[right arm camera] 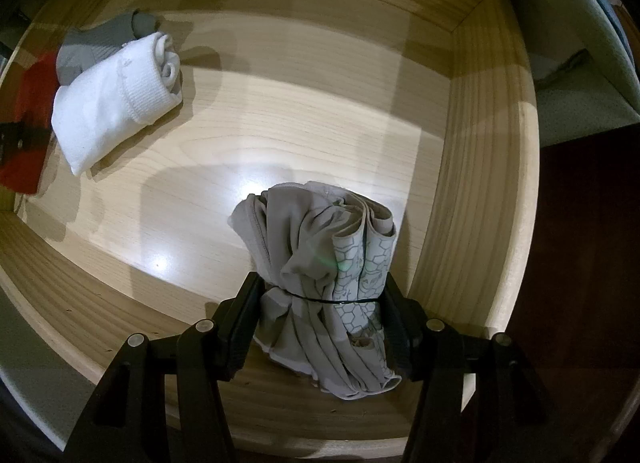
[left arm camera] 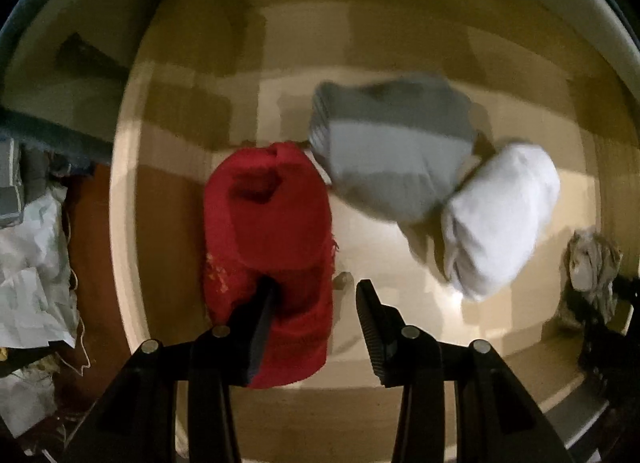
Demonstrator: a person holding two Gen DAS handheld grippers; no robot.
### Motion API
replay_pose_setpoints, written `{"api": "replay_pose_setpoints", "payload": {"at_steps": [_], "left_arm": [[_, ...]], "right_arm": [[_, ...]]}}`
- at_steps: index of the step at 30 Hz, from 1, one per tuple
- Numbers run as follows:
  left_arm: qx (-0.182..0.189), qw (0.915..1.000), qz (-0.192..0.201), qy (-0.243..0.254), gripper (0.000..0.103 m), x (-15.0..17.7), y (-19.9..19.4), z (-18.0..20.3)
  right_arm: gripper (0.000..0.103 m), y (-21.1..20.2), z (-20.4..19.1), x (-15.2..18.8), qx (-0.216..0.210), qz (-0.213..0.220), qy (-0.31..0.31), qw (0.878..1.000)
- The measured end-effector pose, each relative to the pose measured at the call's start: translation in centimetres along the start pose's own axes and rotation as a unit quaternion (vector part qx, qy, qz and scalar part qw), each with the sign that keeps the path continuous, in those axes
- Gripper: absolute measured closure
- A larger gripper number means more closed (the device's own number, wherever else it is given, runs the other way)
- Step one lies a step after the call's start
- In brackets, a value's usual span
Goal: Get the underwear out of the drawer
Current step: 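Lower left tool and grasp red underwear while right holds taupe underwear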
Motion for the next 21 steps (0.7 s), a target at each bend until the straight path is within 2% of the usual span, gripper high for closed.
{"api": "replay_pose_setpoints", "payload": {"at_steps": [6,13,18,21], "left_arm": [[0.015,0.9991,-0.039,0.01,0.062,1.7,0.3,0.8],[0.028,0.9987,-0.043,0.0,0.061,2.4,-0.4,-0.1],[0.055,0.9981,-0.009,-0.025,0.06,2.8,-2.1,-1.7],[0.047,0.9984,0.02,-0.026,0.058,2.0,-3.4,-2.3]], "right_arm": [[0.048,0.0,0.0,-0.1,-0.001,0.001,0.0,1.0],[0.048,-0.1,0.0,-0.5,-0.003,0.002,0.001,1.0],[0.048,0.0,0.0,-0.5,-0.003,0.002,0.001,1.0],[0.048,0.0,0.0,-0.6,-0.003,0.002,0.001,1.0]]}}
Point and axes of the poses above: each gripper's, at about its wrist camera, not at the fingertips, and y roughly the way its jaws point, z to its right, x to its underside, the point moved 7 cm from there along y, roughly the way its jaws point, and after that the axes turned 11 degrees about -x, right-handed, at the moved point
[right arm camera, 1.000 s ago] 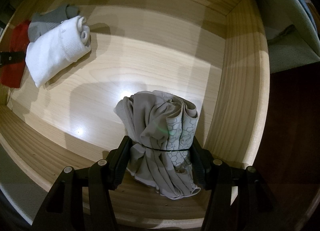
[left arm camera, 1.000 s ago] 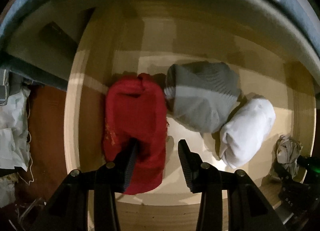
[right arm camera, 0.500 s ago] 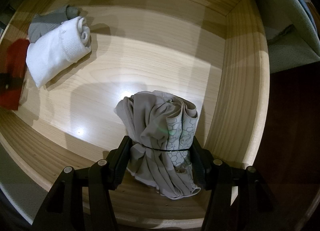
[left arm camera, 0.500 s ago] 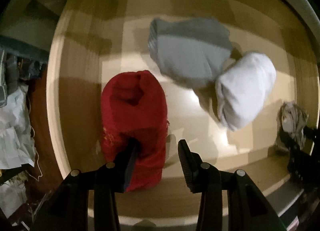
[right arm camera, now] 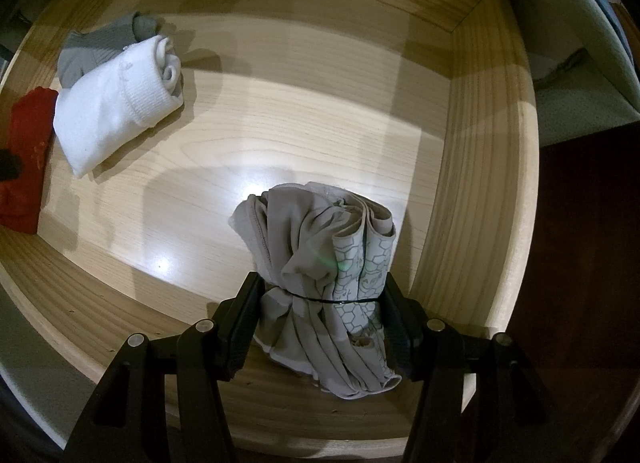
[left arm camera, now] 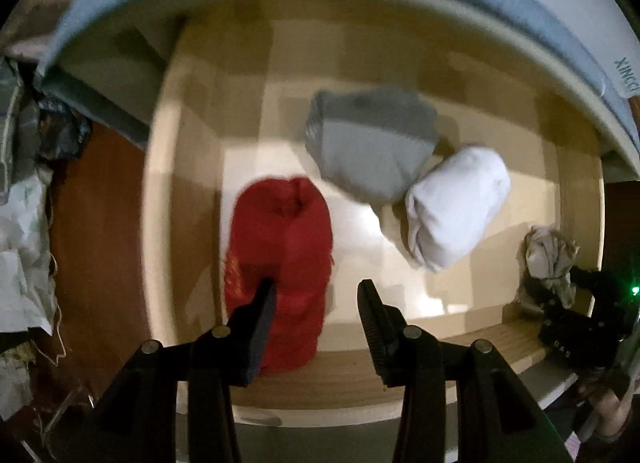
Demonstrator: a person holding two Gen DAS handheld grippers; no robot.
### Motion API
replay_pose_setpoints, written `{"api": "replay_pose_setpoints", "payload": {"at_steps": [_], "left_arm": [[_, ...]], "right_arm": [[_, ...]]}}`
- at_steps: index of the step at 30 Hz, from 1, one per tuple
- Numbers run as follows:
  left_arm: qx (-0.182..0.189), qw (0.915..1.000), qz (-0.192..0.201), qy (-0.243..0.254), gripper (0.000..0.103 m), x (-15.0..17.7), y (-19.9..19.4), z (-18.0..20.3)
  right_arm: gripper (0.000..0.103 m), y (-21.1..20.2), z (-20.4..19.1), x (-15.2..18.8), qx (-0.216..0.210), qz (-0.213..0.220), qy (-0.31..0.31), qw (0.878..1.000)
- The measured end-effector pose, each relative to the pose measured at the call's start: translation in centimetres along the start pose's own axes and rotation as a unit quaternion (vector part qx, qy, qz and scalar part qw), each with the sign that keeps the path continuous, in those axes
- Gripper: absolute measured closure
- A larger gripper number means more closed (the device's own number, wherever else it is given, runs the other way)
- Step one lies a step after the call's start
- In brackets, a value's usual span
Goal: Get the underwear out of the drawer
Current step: 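Lower left tool and grasp red underwear while right holds taupe underwear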
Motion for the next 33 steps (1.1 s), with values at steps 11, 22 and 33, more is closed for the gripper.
{"api": "replay_pose_setpoints", "payload": {"at_steps": [11,22,33], "left_arm": [[-0.039,0.9991,-0.006,-0.013,0.044,-1.2,2.2,0.1],[-0.098,0.9951,-0.012,-0.002,0.041,-1.2,3.9,0.8],[-0.12,0.9927,-0.008,0.009,0.064,-0.2,3.3,0.3]], "right_arm": [[0.048,0.1,0.0,0.0,0.0,0.0,0.0,1.0],[0.048,-0.1,-0.2,-0.4,-0.002,0.0,0.001,1.0],[0.048,-0.1,-0.3,-0.7,-0.001,0.0,0.002,1.0]]}}
Point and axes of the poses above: each gripper's, at about its wrist camera, not at the fingertips, and y roughly the way its jaws point, z to its right, x to its underside, the point moved 7 cm from there along y, roughly the way its jaws point, and after that the axes turned 11 degrees about -x, right-handed, at the moved point
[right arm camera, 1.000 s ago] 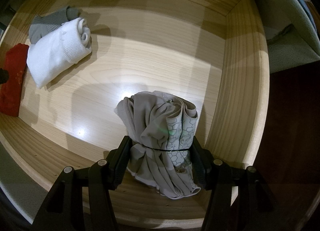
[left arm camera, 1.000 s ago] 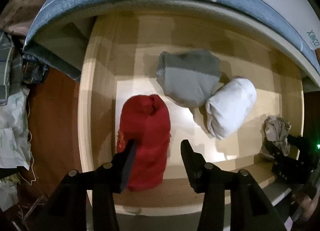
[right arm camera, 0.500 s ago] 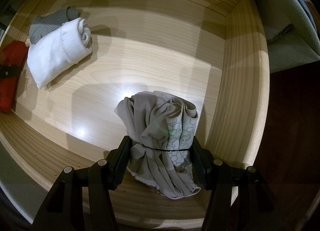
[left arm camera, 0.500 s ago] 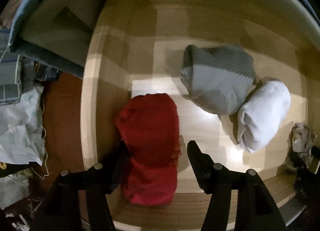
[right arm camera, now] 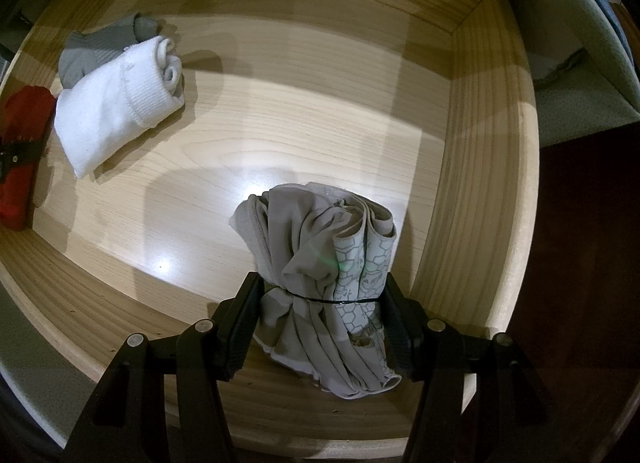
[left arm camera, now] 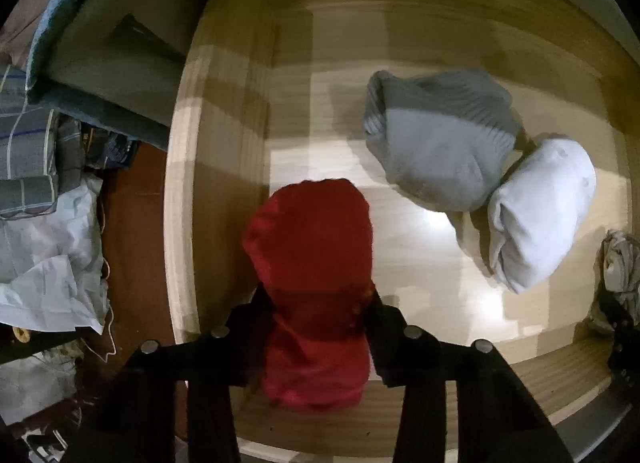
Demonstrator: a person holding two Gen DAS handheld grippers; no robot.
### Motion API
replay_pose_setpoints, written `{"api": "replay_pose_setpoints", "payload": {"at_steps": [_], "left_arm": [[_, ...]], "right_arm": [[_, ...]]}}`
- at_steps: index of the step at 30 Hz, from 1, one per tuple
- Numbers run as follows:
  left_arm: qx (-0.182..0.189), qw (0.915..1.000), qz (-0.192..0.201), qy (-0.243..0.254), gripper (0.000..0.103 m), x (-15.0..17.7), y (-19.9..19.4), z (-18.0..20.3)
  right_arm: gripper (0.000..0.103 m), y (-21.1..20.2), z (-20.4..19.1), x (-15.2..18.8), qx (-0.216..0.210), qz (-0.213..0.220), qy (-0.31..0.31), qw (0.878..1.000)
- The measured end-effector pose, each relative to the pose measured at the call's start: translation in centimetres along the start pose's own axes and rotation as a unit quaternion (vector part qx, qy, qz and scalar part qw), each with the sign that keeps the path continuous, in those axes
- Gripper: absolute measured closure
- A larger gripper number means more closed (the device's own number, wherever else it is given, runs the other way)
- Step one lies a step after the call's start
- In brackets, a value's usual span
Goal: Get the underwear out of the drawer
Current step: 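Lower left tool and grasp red underwear while right holds taupe underwear, then lift the red underwear with left tool into the white box, release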
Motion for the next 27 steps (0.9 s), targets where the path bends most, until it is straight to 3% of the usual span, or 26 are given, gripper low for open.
{"api": "replay_pose_setpoints", "payload": {"at_steps": [6,16,27], "left_arm": [[0.021,0.9997,-0.003,-0.014,0.071,0.1,0.1,-1.0],[0.085,0.996,-0.004,-0.028,0.073,0.6,-1.4,-1.1],[0.101,0.9941,0.016,-0.034,0.073,1.3,-3.4,-1.7]], "right_arm": [[0.048,0.1,0.1,0.1,0.002,-0.003,0.001,1.0],[0.047,0.7,-0.1,-0.8,0.012,-0.02,0.009,1.0],[0.047,1.2,-0.4,-1.8,0.019,-0.03,0.013,0.999]]}}
Point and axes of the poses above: each gripper's, at about its wrist camera, not at the fingertips, and y roughly the way its jaws point, z to its right, x to its underside, the point moved 7 cm from there along y, roughly the way its jaws point, and after that the axes turned 11 degrees about -x, right-handed, at the moved point
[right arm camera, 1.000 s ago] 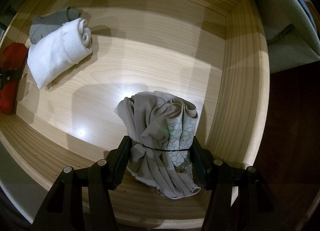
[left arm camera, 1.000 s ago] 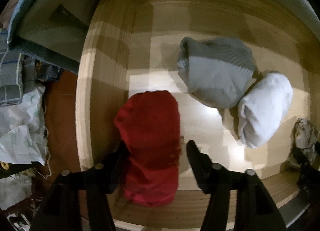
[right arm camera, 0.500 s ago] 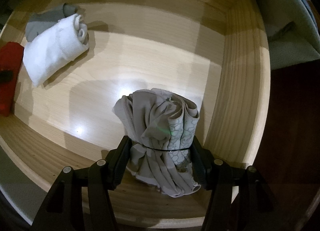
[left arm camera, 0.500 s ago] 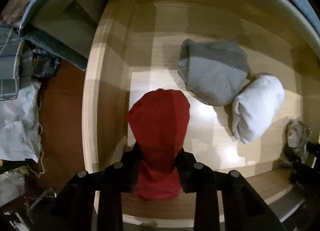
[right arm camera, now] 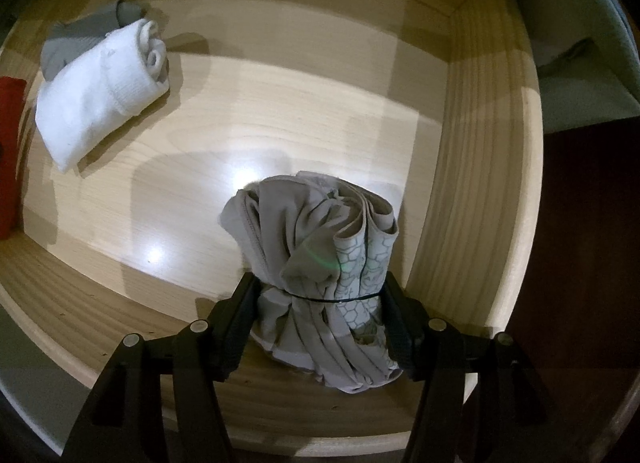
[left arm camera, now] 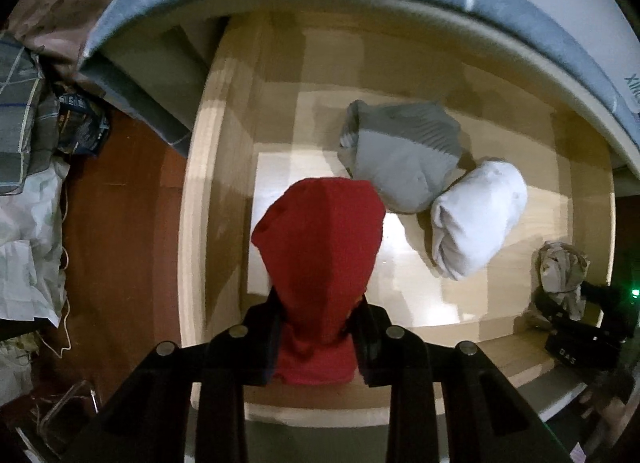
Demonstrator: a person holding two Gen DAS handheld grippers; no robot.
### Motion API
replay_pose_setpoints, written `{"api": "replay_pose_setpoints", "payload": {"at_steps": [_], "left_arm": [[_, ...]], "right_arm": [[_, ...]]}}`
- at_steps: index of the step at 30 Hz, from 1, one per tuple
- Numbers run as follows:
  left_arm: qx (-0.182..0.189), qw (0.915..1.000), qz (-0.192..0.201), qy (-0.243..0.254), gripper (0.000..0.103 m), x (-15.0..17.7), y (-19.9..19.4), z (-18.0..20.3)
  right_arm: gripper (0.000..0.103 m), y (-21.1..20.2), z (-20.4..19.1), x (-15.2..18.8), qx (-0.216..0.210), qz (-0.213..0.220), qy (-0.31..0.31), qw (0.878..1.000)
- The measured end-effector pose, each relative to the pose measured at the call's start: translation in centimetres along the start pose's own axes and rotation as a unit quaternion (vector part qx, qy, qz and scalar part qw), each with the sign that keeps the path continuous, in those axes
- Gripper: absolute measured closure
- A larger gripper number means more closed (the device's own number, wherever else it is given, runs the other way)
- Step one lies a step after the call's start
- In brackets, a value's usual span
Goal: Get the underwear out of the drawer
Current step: 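Lift the red underwear with left tool into the white box, release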
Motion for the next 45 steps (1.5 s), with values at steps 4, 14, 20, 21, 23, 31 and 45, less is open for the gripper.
{"api": "replay_pose_setpoints", "payload": {"at_steps": [4,14,20,21,23,31,45], "left_arm": [[0.007,0.9999,0.013,-0.001,0.073,0.2,-1.5,-0.2],[0.027,0.9987,0.042,0.008,0.073,0.6,-5.1,-0.7],[0.032,0.9977,0.058,0.01,0.073,1.0,-6.7,-1.1],[0.033,0.9975,0.061,0.011,0.073,1.1,-7.0,-1.1],[0.035,0.9969,0.07,0.011,0.073,1.1,-7.8,-1.3],[0.029,0.9914,0.125,0.022,0.073,1.0,-12.1,-1.7],[0.037,0.9454,0.324,-0.002,0.073,-4.8,-27.7,-2.8]], "right_arm": [[0.046,0.0,0.1,-0.1,-0.003,0.003,0.0,1.0],[0.05,0.4,0.9,1.2,0.004,0.01,0.002,1.0],[0.052,0.4,1.0,1.2,0.002,0.019,0.005,1.0],[0.052,0.4,1.0,1.2,0.002,0.019,0.005,1.0],[0.052,0.4,1.0,1.2,0.001,0.021,0.005,1.0],[0.053,0.4,1.2,1.8,-0.001,0.025,0.003,1.0],[0.053,0.3,1.0,1.9,-0.002,0.025,0.001,1.0]]}}
Point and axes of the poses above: each gripper's, at about its wrist camera, not at the fingertips, and y roughly the way its jaws point, z to its right, x to its underside, the point moved 7 cm from there along y, roughly the way its jaws point, and after that the axes turned 11 degrees about -x, right-handed, at the moved point
